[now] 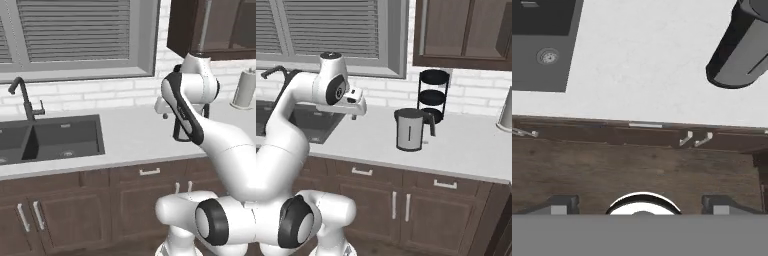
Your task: Navigate to the stand mixer.
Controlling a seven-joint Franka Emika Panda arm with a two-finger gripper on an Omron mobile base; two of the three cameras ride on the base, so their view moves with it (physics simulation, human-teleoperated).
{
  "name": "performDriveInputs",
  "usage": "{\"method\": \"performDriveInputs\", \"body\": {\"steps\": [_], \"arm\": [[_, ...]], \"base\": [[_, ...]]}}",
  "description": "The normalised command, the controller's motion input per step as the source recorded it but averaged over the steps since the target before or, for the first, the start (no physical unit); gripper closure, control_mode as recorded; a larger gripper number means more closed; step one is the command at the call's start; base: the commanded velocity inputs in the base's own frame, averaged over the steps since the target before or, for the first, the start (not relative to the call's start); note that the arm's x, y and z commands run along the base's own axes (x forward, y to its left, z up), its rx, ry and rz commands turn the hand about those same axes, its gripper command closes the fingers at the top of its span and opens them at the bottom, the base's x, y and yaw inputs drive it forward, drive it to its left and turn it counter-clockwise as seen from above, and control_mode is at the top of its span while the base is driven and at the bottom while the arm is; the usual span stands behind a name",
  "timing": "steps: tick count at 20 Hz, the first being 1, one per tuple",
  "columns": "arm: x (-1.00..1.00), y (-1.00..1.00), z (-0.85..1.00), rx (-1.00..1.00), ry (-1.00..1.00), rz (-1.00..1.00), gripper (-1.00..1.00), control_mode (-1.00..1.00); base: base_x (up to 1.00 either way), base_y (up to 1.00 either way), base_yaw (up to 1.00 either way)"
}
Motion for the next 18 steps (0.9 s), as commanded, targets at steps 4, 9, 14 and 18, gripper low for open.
{"method": "performDriveInputs", "body": {"steps": [4,9,14,18], "arm": [[0.0,0.0,0.0,0.0,0.0,0.0,-1.0,1.0],[0.0,0.0,0.0,0.0,0.0,0.0,-1.0,1.0],[0.0,0.0,0.0,0.0,0.0,0.0,-1.0,1.0],[0.0,0.0,0.0,0.0,0.0,0.0,-1.0,1.0]], "base": [[-0.77,0.0,0.39],[-0.51,0.0,0.59],[-0.24,0.0,0.7],[-0.11,0.0,0.71]]}}
